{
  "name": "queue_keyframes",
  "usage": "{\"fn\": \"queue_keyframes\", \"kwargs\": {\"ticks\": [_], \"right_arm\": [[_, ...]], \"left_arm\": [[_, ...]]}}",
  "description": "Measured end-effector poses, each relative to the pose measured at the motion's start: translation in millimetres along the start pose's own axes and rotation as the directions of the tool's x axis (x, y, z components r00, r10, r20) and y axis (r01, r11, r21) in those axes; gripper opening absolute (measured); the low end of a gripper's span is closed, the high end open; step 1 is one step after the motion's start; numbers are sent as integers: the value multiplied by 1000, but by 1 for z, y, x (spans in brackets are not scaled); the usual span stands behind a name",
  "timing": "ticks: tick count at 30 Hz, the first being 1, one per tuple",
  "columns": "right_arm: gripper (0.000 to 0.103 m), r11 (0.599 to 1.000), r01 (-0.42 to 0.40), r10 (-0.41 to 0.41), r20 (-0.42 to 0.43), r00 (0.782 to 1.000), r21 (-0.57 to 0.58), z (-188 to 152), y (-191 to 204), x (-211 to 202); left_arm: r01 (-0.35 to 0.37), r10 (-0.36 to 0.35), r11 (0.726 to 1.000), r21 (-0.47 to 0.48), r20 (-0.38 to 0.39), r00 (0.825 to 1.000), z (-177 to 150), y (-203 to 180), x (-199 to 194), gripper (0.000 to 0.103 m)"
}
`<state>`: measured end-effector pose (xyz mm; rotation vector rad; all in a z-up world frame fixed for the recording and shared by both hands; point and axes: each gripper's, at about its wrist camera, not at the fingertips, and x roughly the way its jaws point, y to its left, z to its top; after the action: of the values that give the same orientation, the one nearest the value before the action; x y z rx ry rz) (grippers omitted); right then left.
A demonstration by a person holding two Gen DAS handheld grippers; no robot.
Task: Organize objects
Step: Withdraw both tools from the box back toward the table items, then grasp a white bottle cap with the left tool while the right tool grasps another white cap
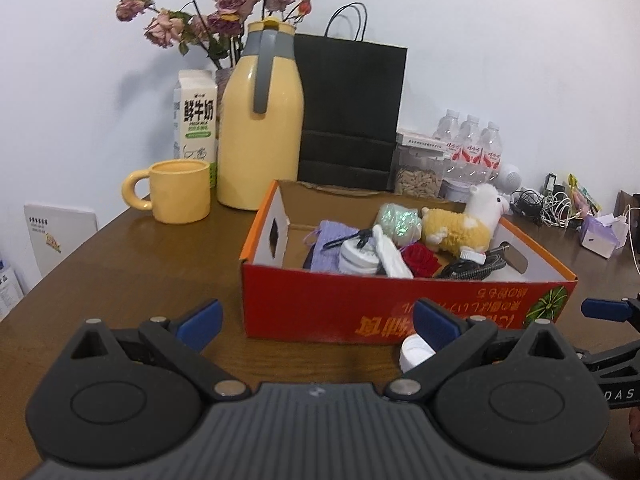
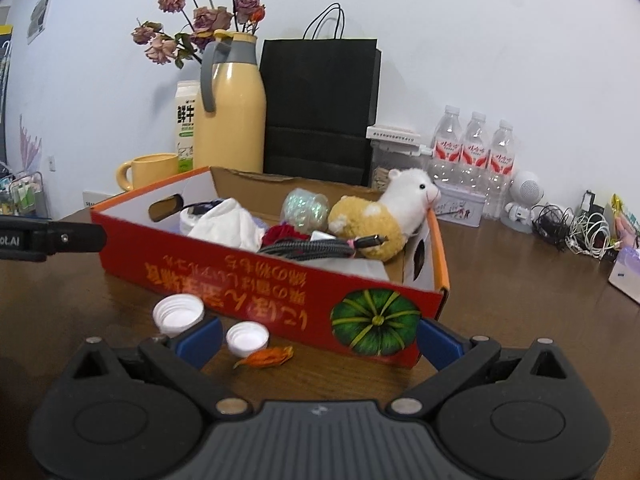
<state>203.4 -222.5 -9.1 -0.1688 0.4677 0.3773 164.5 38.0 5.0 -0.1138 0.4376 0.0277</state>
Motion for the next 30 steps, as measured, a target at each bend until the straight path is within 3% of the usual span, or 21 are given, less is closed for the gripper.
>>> {"fn": "queue_keyframes", "kwargs": {"ticks": [9, 13, 18, 27, 29, 30], "right_arm": [[101, 998, -55, 55, -59, 997, -8, -3, 9, 5], [82, 996, -85, 85, -107, 991, 9, -2, 8, 17], [76, 995, -99, 94, -134, 986, -26, 1, 13, 29], [52, 975, -202, 186, -157, 970, -91, 1, 11, 40], [39, 972, -217, 203, -157, 967, -84, 1, 10, 40], [39, 972, -220, 206, -157, 966, -81, 1, 9, 40]], "left_arm": [[-17, 16, 1000, -23, -38, 999, -5, 10, -12, 103], [-23, 22, 999, -24, -44, 999, -5, 12, -14, 103], [-19, 18, 999, -28, -50, 999, -5, 13, -14, 103], [-21, 19, 1000, -23, -54, 998, -6, 14, -14, 103], [-23, 21, 999, -25, -58, 998, -6, 15, -14, 103], [-25, 23, 999, -25, -61, 998, -6, 15, -13, 103]]}}
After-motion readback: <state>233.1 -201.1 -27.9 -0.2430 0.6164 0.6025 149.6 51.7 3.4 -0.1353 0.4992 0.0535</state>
